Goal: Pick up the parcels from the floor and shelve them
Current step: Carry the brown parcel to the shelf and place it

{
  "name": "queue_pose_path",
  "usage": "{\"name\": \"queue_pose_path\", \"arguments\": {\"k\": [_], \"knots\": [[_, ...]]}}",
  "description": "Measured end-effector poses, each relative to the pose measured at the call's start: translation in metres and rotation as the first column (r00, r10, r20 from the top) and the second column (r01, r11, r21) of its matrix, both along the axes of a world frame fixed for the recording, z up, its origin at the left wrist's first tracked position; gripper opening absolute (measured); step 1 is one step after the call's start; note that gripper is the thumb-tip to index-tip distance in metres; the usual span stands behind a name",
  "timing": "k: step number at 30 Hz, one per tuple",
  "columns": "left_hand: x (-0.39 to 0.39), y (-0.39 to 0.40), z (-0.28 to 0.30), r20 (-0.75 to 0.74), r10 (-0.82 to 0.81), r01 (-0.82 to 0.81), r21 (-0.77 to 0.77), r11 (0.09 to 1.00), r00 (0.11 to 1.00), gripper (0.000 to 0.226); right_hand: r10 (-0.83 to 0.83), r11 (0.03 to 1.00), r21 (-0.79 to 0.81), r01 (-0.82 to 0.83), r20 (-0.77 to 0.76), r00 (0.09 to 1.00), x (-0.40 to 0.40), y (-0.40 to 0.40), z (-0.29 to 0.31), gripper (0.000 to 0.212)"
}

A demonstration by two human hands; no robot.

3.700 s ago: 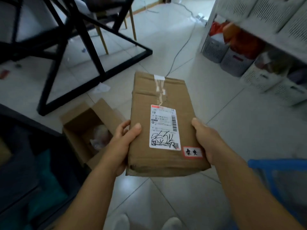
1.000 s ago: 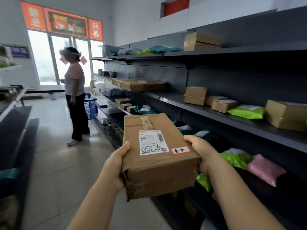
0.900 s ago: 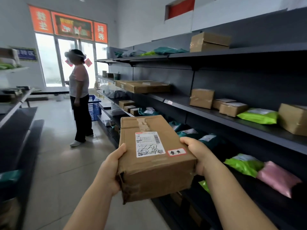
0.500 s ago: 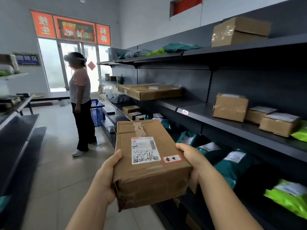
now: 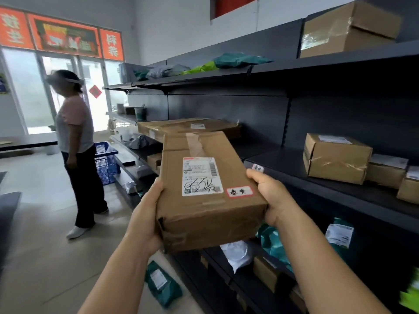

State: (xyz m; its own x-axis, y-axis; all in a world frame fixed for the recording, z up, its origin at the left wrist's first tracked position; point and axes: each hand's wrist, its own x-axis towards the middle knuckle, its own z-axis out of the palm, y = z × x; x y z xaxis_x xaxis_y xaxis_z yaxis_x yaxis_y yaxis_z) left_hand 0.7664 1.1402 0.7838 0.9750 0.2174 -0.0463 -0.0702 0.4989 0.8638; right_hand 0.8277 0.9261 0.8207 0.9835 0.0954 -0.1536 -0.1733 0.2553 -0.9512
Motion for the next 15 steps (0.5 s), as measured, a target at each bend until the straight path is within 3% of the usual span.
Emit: {"name": "queue_pose_path", "arguments": {"k": [5, 9, 15], "knots": [[0.073, 0.021, 0.024, 0.109, -0.15, 0.136, 0.125, 0.983, 0.983, 0.048, -0.17, 0.983, 0.08, 0.165, 0.054, 0.984, 0.05, 0.011, 0.016, 0.025], [0.138, 0.052, 0.035, 0.121, -0.232, 0.204, 0.21, 0.956, 0.965, 0.077, -0.277, 0.959, 0.086, 0.271, 0.079, 0.957, 0.085, 0.025, 0.031, 0.029], [0.211, 0.074, 0.066, 0.131, -0.517, 0.413, 0.451, 0.791, 0.846, 0.087, -0.507, 0.86, 0.097, 0.501, 0.059, 0.86, 0.13, 0.049, 0.059, 0.025]]}}
